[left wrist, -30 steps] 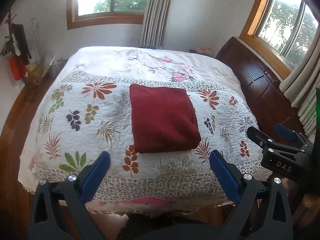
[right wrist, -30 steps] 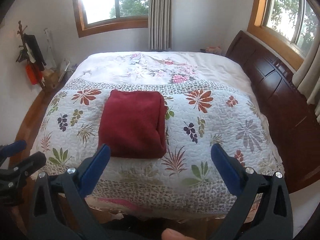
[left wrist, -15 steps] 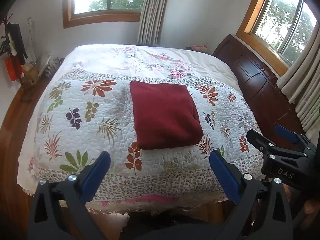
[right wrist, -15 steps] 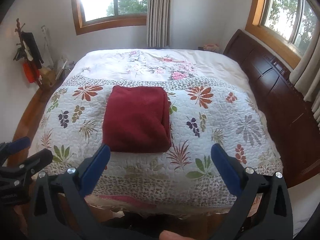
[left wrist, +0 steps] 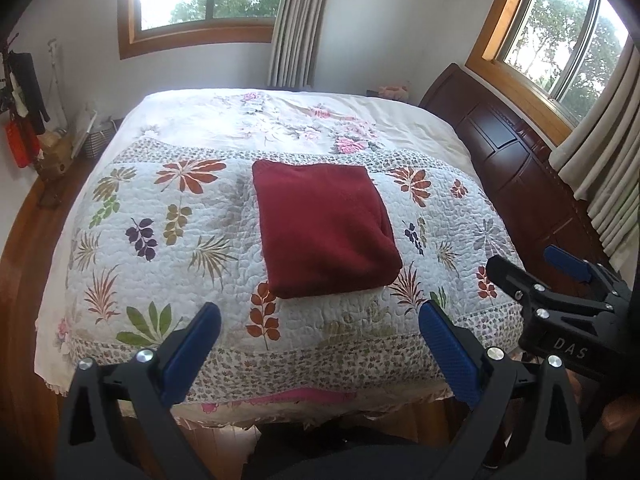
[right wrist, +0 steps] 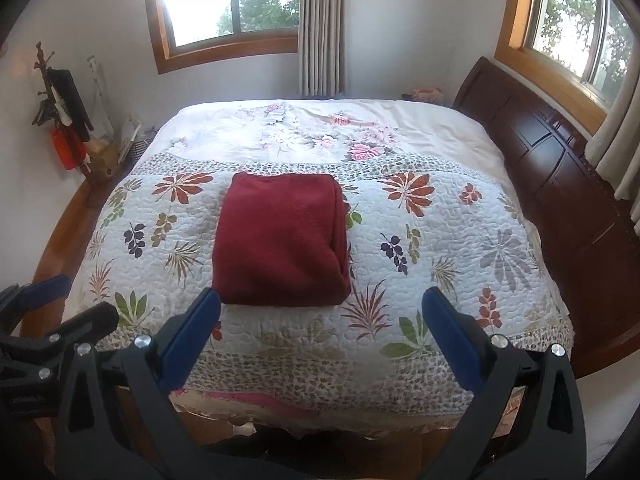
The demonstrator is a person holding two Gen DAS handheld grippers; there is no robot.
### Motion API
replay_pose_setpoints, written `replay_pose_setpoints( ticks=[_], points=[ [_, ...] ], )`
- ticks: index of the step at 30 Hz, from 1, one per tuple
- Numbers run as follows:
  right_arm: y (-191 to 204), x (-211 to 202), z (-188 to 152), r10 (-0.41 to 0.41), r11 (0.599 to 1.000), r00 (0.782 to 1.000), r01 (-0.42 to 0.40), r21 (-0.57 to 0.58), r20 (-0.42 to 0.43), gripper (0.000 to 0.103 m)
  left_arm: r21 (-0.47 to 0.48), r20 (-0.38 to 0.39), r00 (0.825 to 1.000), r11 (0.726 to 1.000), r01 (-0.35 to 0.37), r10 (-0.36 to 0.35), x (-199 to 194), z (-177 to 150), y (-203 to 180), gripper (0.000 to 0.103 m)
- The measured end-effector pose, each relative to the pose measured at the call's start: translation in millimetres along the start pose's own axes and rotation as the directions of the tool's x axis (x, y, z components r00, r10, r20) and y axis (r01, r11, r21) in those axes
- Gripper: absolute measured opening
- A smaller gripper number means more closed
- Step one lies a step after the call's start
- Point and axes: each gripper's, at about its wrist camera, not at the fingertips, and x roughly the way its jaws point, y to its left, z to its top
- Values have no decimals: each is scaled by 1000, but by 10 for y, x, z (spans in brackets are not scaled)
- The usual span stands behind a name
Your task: Fold small clothes
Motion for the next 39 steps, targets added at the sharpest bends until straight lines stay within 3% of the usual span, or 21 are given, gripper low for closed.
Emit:
replay_pose_setpoints(
  ticks=[39],
  points=[
    [28, 121, 191, 11, 1000, 1000, -11, -16, 17, 100, -3, 5, 1000, 1000, -28, 28, 69, 145, 94, 99]
  ],
)
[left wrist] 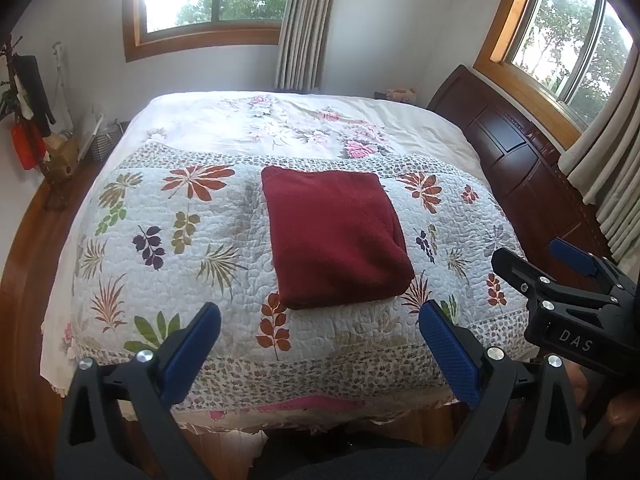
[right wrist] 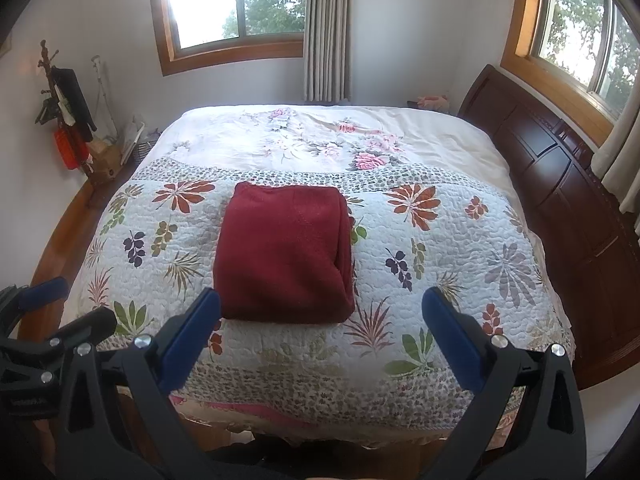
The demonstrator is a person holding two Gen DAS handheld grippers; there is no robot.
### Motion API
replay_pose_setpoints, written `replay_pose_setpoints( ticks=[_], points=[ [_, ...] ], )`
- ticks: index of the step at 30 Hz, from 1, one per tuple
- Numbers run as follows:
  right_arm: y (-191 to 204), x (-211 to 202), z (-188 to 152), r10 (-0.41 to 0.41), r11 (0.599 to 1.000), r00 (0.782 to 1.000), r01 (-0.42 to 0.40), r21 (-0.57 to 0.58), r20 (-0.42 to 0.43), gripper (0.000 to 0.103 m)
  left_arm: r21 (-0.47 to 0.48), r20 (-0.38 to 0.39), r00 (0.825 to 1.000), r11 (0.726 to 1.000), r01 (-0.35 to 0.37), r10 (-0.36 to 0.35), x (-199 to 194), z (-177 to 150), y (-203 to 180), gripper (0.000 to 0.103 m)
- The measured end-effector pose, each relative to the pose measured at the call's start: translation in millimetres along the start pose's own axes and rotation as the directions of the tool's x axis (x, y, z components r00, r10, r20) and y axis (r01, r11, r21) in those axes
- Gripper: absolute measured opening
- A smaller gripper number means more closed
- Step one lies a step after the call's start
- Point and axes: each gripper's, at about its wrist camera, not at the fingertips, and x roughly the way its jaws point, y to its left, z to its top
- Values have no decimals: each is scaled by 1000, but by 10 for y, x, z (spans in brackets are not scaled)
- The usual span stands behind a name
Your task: Fold small clothes
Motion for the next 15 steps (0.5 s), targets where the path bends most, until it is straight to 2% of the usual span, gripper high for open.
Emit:
replay_pose_setpoints(
  ticks=[15],
  points=[
    [19, 99, 96, 6, 1000, 1000, -6, -2, -14, 100, 9, 6, 1000, 1000, -6, 6, 23, 69, 16, 99]
  ],
)
